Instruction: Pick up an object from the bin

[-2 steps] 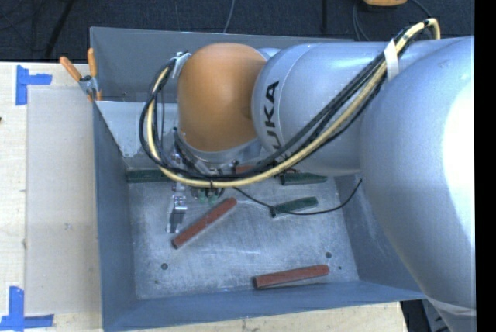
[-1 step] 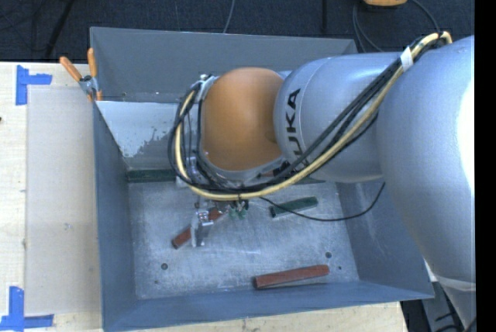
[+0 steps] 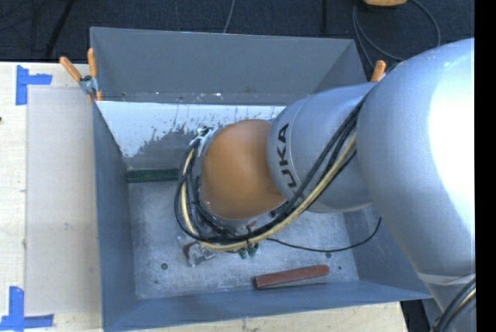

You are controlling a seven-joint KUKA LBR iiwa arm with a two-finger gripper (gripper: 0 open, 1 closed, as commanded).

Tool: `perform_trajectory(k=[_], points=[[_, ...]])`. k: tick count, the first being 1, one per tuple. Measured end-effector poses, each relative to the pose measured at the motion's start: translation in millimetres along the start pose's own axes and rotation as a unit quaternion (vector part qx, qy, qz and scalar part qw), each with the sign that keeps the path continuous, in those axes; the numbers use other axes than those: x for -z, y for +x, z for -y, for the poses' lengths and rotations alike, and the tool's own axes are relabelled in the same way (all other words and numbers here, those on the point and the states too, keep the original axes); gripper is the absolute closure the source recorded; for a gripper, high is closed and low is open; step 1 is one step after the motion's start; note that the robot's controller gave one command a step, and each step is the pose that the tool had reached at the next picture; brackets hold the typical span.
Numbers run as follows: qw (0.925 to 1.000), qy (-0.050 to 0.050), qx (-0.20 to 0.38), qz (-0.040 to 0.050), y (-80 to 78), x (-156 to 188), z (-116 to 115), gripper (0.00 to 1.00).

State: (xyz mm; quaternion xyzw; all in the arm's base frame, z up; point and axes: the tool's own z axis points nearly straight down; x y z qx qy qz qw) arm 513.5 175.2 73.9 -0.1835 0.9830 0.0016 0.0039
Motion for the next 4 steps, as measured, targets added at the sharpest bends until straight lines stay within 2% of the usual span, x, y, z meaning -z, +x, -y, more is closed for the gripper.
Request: perform_trajectory(k=[2, 3, 4], points=[[1.0, 0.0, 0.0, -0.0001, 0.5, 1.2, 0.0, 1.0], [0.9995, 0.001, -0.032, -0.0008, -6.3, 35.3, 18.4, 1.0], [1.0, 0.001, -0.004, -0.0016, -13.2, 175.7, 26.2, 1.0]])
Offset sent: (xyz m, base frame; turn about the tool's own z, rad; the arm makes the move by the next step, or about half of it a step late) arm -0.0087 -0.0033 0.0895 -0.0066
